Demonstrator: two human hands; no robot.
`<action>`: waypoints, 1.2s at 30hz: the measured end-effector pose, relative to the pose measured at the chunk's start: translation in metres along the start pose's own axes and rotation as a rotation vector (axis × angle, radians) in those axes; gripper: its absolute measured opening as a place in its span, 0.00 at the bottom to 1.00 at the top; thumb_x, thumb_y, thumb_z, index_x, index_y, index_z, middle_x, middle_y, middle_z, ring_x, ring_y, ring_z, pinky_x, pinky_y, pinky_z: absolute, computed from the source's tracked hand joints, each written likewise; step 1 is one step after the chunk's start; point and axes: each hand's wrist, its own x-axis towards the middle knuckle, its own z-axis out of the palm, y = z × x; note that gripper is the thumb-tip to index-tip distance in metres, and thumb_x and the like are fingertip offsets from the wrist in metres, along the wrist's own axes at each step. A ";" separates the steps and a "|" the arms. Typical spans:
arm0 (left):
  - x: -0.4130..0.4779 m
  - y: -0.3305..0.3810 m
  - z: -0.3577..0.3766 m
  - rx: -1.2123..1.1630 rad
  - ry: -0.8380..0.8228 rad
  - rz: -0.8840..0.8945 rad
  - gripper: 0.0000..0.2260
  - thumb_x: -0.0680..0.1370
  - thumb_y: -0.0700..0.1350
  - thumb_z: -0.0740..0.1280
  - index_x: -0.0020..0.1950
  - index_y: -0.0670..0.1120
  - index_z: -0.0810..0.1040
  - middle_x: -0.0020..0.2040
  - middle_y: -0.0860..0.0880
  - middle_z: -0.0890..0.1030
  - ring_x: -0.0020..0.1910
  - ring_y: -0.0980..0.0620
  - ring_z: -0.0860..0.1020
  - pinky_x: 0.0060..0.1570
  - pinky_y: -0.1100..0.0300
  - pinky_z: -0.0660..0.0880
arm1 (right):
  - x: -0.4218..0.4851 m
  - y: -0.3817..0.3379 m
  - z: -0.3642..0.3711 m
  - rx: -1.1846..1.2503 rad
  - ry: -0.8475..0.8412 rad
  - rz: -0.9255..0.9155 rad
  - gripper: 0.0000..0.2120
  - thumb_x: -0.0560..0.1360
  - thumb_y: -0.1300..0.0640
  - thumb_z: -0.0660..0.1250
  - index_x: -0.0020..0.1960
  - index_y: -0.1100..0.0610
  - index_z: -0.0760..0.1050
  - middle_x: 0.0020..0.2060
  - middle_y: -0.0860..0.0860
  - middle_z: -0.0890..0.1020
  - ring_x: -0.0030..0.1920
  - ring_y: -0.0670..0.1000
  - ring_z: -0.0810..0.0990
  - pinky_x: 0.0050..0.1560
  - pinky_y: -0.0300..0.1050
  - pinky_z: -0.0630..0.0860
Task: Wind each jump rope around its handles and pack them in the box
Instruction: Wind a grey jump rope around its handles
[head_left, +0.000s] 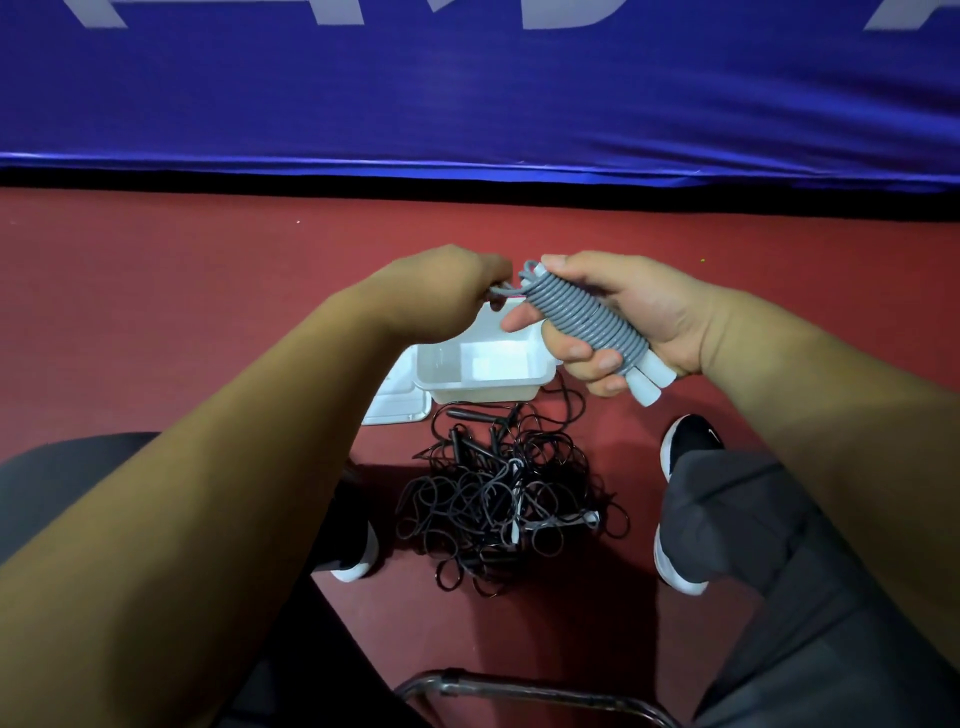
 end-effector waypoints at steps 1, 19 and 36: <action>-0.001 0.004 0.003 -0.018 -0.006 -0.003 0.15 0.80 0.35 0.60 0.62 0.50 0.77 0.45 0.54 0.78 0.43 0.47 0.77 0.41 0.54 0.71 | -0.001 -0.001 0.001 0.001 0.003 0.000 0.30 0.83 0.37 0.57 0.63 0.60 0.83 0.32 0.53 0.70 0.24 0.49 0.65 0.28 0.41 0.67; 0.000 0.032 -0.016 0.137 -0.102 0.078 0.10 0.80 0.41 0.62 0.56 0.56 0.76 0.38 0.58 0.73 0.37 0.52 0.73 0.32 0.58 0.62 | 0.008 0.016 0.009 -0.116 -0.174 0.294 0.20 0.83 0.37 0.60 0.69 0.44 0.79 0.35 0.55 0.71 0.26 0.49 0.70 0.29 0.41 0.73; -0.009 0.022 -0.022 -0.690 -0.108 -0.192 0.14 0.86 0.37 0.61 0.71 0.40 0.77 0.54 0.42 0.86 0.41 0.50 0.83 0.50 0.54 0.85 | 0.020 0.021 -0.003 -0.175 0.373 0.209 0.24 0.82 0.32 0.63 0.65 0.49 0.77 0.36 0.53 0.77 0.30 0.51 0.74 0.31 0.45 0.76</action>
